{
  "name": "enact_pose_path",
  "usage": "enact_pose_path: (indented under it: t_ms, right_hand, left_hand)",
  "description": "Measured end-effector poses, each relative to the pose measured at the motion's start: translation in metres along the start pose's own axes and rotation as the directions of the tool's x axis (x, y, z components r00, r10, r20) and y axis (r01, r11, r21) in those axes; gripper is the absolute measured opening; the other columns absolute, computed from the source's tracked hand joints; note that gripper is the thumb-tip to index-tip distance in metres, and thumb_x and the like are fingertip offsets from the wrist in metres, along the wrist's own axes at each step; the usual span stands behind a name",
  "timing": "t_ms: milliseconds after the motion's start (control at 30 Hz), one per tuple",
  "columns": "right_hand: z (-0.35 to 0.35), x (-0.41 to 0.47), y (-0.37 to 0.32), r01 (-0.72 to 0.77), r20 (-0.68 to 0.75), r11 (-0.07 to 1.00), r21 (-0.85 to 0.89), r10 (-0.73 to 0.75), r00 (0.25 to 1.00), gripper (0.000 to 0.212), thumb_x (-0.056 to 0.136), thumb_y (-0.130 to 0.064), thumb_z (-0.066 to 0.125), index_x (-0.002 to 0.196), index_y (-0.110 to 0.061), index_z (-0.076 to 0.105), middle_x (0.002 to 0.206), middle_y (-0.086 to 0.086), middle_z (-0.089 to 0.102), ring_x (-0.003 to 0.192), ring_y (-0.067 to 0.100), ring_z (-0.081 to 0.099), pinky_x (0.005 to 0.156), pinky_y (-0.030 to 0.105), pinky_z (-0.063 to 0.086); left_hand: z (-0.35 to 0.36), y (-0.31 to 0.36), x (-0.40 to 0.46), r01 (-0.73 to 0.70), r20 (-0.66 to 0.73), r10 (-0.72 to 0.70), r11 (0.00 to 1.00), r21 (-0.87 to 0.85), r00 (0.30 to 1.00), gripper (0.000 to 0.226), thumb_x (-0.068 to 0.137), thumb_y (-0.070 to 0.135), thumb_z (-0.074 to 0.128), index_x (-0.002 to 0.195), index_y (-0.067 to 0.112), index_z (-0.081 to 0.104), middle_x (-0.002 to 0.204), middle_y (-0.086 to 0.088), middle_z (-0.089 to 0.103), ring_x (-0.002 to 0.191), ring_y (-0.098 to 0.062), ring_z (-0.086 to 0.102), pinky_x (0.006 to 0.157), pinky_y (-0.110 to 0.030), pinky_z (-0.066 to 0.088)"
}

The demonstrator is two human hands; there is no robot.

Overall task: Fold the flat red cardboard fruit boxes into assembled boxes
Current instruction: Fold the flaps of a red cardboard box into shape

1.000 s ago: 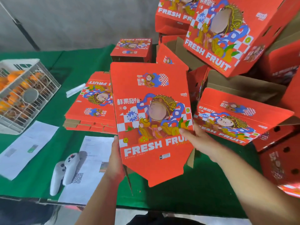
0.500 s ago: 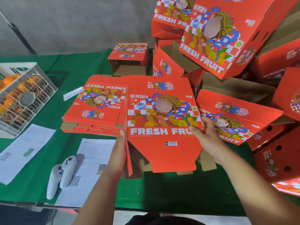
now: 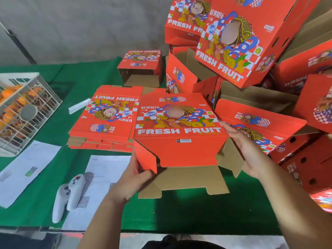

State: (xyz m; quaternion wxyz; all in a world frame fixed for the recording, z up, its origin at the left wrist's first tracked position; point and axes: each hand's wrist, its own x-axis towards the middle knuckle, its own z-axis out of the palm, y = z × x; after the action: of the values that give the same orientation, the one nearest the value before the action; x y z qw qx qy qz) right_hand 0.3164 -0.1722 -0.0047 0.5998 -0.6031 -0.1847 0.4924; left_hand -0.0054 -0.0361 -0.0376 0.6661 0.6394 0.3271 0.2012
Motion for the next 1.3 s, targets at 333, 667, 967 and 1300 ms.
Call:
enact_pose_path:
  t_ms: [333, 667, 967, 1300]
  right_hand:
    - [-0.006, -0.033, 0.001, 0.057, 0.16, 0.974, 0.221, -0.094, 0.983, 0.057, 0.101, -0.06, 0.053, 0.151, -0.032, 0.052, 0.148, 0.007, 0.06, 0.133, 0.029, 0.06, 0.107, 0.048, 0.047]
    - [-0.01, -0.051, -0.04, 0.241, 0.046, 0.969, -0.062, -0.238, 0.97, 0.088, 0.077, -0.082, 0.062, 0.142, -0.022, 0.06, 0.143, 0.006, 0.064, 0.126, 0.024, 0.059, 0.11, 0.051, 0.047]
    - [-0.014, -0.043, -0.017, 0.323, -0.124, 0.876, -0.359, -0.388, 0.913, 0.014, 0.091, -0.006, 0.07, 0.099, -0.017, 0.072, 0.086, -0.014, 0.078, 0.073, -0.004, 0.068, 0.073, 0.023, 0.052]
    - [-0.061, -0.037, -0.034, 0.232, -0.364, 0.927, -0.294, -0.333, 0.87, 0.021, 0.096, 0.002, 0.063, 0.099, -0.017, 0.07, 0.068, -0.017, 0.074, 0.054, -0.001, 0.068, 0.049, 0.018, 0.056]
  left_hand:
    - [-0.003, 0.039, -0.004, 0.145, -0.449, 0.096, 0.869, 0.473, 0.888, 0.033, 0.107, 0.03, 0.055, 0.14, 0.029, 0.057, 0.123, 0.014, 0.059, 0.111, -0.012, 0.055, 0.096, -0.031, 0.041]
    - [-0.007, 0.121, -0.014, 0.257, -0.411, -0.086, 0.888, 0.382, 0.907, 0.027, 0.072, 0.041, 0.055, 0.086, 0.032, 0.077, 0.08, 0.002, 0.077, 0.075, -0.02, 0.071, 0.076, -0.038, 0.056]
    - [0.03, 0.102, 0.015, 0.082, -0.365, -0.261, 0.895, -0.439, 0.894, 0.037, 0.093, -0.009, 0.054, 0.126, 0.005, 0.056, 0.098, -0.021, 0.065, 0.074, -0.032, 0.065, 0.06, -0.038, 0.052]
    - [0.073, 0.095, 0.04, -0.054, -0.391, -0.238, 0.793, -0.607, 0.889, 0.047, 0.086, -0.017, 0.055, 0.12, 0.016, 0.058, 0.086, -0.012, 0.072, 0.054, -0.024, 0.068, 0.046, -0.032, 0.055]
